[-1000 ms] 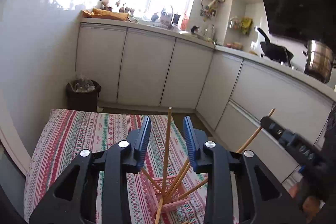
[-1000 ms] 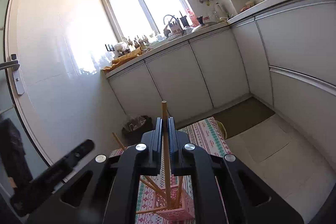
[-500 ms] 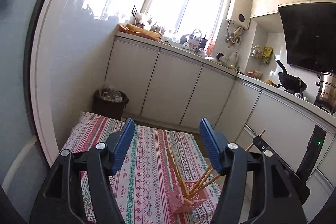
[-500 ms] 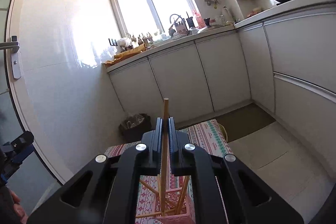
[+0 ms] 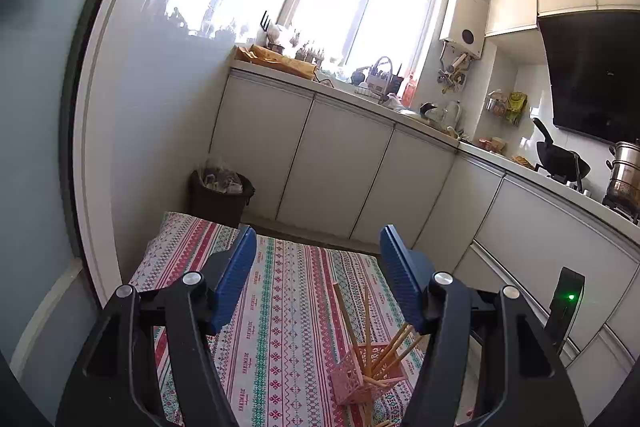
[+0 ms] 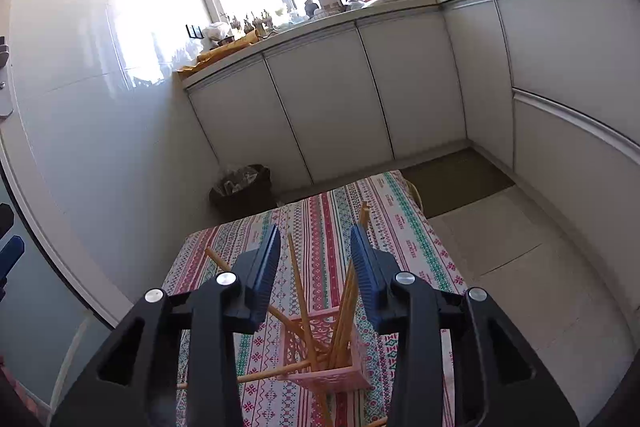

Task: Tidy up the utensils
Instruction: 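Lower the right tool's chopstick into the pink basket and open it, then move both tools back down to the remaining chopsticks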

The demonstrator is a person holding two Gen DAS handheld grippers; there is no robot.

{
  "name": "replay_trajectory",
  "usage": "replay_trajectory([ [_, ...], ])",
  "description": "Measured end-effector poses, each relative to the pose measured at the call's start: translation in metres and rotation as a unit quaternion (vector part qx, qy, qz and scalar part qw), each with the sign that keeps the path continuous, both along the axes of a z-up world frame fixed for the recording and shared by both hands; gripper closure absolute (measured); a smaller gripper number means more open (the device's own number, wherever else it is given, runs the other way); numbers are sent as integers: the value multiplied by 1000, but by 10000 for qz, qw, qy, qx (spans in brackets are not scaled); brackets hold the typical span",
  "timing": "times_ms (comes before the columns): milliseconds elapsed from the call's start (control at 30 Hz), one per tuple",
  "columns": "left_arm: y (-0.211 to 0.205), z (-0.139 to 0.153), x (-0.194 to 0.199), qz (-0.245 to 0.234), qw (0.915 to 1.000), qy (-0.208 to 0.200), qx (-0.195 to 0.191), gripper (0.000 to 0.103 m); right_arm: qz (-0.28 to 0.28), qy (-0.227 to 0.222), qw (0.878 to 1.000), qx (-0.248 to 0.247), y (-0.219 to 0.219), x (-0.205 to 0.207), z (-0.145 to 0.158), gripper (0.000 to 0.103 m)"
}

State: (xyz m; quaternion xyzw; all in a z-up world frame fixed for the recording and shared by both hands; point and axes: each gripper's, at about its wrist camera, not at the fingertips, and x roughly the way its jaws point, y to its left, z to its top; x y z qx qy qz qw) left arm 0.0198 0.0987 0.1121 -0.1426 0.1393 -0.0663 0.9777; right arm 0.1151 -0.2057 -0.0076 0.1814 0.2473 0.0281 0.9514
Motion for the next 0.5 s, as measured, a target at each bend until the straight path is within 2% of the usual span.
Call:
replay_trajectory([
  [67,0,1,1,2,10000,-8,-15,41,-6,-35,10000,48,-2,-3,-1,65],
  [300,-3,0,0,-42,10000,34,75,37,-233,-532,9980,259,-15,-30,14,30],
  [500,-7,-3,0,-68,9999,95,108,29,-385,-627,9970,250,-25,-43,21,23],
])
